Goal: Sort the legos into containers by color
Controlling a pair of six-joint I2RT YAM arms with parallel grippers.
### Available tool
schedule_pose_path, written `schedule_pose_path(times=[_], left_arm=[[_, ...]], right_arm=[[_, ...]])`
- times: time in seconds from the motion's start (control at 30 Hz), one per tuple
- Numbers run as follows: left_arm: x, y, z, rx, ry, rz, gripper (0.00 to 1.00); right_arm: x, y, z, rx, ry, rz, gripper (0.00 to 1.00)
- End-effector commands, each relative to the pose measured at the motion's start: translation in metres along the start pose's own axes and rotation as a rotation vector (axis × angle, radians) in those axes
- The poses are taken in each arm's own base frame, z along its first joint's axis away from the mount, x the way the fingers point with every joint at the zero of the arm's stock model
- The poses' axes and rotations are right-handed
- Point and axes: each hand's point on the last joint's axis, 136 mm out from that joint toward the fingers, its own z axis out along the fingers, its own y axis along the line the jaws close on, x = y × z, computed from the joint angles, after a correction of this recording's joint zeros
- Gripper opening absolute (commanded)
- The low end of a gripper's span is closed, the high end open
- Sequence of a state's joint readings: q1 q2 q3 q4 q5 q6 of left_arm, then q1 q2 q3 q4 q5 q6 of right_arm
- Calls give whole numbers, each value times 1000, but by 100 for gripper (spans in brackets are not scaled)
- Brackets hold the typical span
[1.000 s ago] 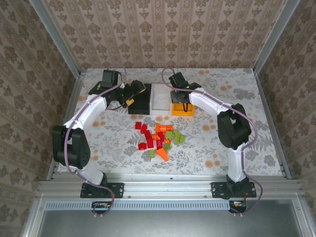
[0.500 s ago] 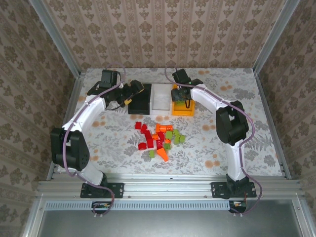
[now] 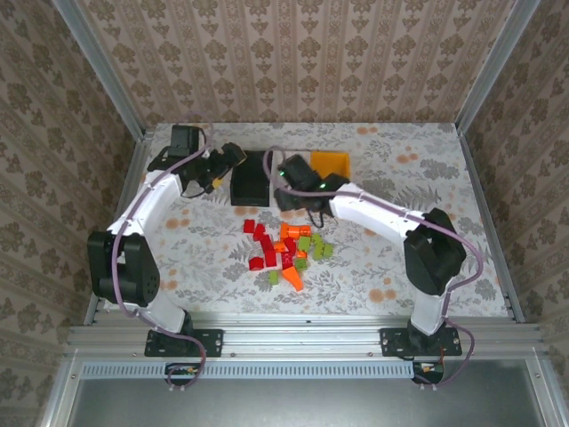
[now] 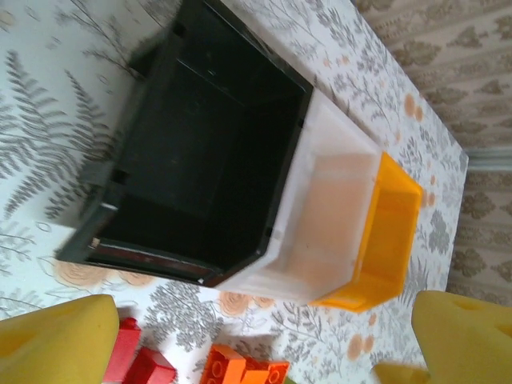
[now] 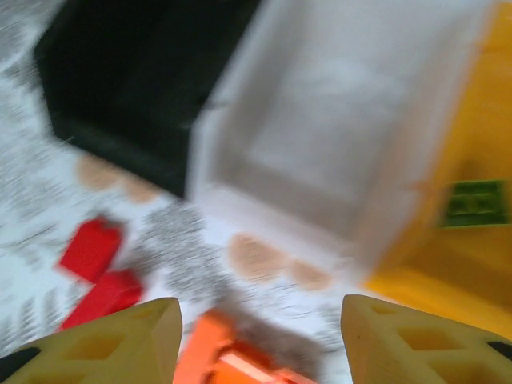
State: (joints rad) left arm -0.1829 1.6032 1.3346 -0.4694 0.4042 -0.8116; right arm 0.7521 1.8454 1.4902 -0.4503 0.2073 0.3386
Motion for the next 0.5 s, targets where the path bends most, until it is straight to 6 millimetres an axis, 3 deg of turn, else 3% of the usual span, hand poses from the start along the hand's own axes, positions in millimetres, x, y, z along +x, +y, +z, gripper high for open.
schedule_pose_path(times=[0.0, 0.1, 0.2, 0.33, 0.47], left_arm=[[-16, 17, -8, -39, -38, -34, 96], [-29, 35, -10, -63, -60, -75, 96], [-39, 53, -12, -93, -79, -109, 96], [-41, 60, -6, -83, -61, -148, 96], [-39, 58, 0, -48, -34, -174, 96]], right_arm=[[27, 28, 29, -27, 68, 18, 55], [35, 64, 39, -99, 93, 10, 56], [41, 80, 50, -134, 123, 23, 59], [56, 90, 65, -159, 178, 49, 62], [58, 96, 72, -173, 193, 59, 64]])
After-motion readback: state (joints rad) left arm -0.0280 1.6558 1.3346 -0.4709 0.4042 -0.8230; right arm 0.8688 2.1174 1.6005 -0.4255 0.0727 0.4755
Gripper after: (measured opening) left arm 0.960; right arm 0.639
